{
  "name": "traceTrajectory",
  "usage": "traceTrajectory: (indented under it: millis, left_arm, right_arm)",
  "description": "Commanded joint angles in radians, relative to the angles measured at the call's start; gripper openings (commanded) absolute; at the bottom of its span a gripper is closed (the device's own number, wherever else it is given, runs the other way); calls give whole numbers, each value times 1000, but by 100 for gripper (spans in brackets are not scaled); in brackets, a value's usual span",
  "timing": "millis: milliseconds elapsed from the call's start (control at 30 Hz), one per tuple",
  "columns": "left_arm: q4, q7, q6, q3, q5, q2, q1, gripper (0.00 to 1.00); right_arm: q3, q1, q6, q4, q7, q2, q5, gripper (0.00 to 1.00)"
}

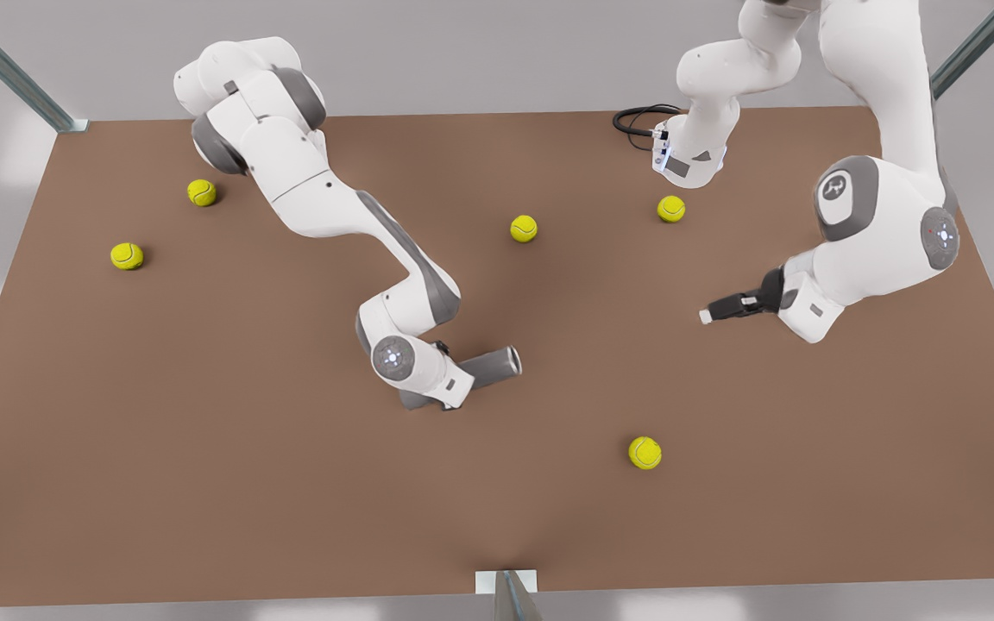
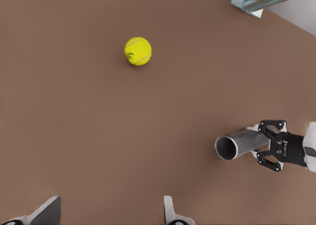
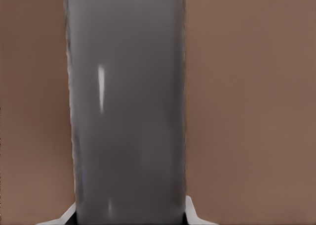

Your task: Put the tennis tube upright

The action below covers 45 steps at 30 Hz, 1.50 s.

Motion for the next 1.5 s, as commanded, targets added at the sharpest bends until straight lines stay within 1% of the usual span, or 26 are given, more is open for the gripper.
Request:
traceTrajectory:
  millis: [0,33,67,100,133,167,233,300,500,567,600,667,733,767,833,933,1000,1033,1100,1167,1200,1233,1300,1400,1433,1467]
  left_arm:
    - [-43,0,37,-4,-276,-26,-49,100]
    - [-109,0,69,-46,-303,-60,-39,100]
    - [-203,14,191,-101,-406,-88,-41,100]
    - [-206,28,189,-102,-414,-72,-41,100]
    - [-207,78,191,-104,-455,-46,-47,100]
    - [-230,144,204,-106,-547,-30,-53,100]
    - [-226,166,373,-214,-673,36,-78,100]
    - [-229,229,376,-251,-672,44,-84,100]
    - [-226,319,407,-253,-666,84,-127,100]
    - [-221,379,431,-253,-666,135,-136,100]
    - [-203,399,433,-253,-664,165,-136,100]
    - [-192,428,433,-253,-658,188,-131,100]
    - [-190,433,433,-253,-660,198,-127,100]
    - [-186,433,433,-253,-660,205,-127,100]
    - [-144,454,431,-253,-658,245,-125,100]
    - [-65,476,436,-250,-621,346,-131,100]
    - [-40,476,534,-250,-586,409,-165,99]
    - [-41,476,557,-251,-595,420,-179,100]
    - [-66,475,638,-264,-702,428,-225,100]
    - [-84,476,638,-265,-718,418,-228,100]
    - [-83,476,640,-273,-730,423,-228,100]
    - [-78,477,640,-274,-736,426,-230,99]
    - [-72,486,638,-273,-736,437,-228,100]
    - [-46,541,637,-274,-733,492,-226,100]
    - [-43,554,637,-273,-733,501,-228,100]
    - [-43,563,638,-274,-735,512,-230,100]
  right_arm:
    - [0,0,-1,0,1,0,0,80]
    - [0,0,-4,0,21,0,0,80]
    - [0,0,-5,0,21,-1,2,96]
    - [0,0,-5,0,21,-1,8,100]
    - [0,0,-7,0,21,-1,8,100]
    - [0,0,-8,0,21,-3,8,100]
    - [-1,0,-15,12,24,-8,14,100]
    - [-1,0,-16,12,32,-11,14,100]
    - [-1,0,-22,12,32,-12,14,100]
    - [-1,0,-22,14,32,-11,14,100]
    - [-1,0,-22,14,32,-11,14,98]
    - [-1,0,-24,14,32,-12,14,98]
    - [-9,-11,-55,12,52,-46,14,100]
    - [-40,-12,-94,11,56,-86,16,100]
    - [-61,-75,-170,-23,268,-184,14,100]
    - [-64,-219,-165,-98,598,-333,-3,100]
    - [-84,-370,-176,-134,690,-406,-50,100]
    - [-118,-406,-215,-124,691,-428,-90,100]
    - [-120,-489,-252,-123,782,-439,-138,100]
    - [-135,-488,-380,-80,932,-452,-220,100]
    - [-83,-544,-421,-81,1029,-483,-251,100]
    - [57,-656,-473,-83,1076,-509,-348,100]
    - [75,-675,-529,-88,1079,-543,-359,100]
    - [69,-706,-512,-92,1061,-521,-357,100]
    - [71,-742,-501,-92,1044,-505,-348,100]
    - [77,-733,-502,-83,1041,-500,-351,100]
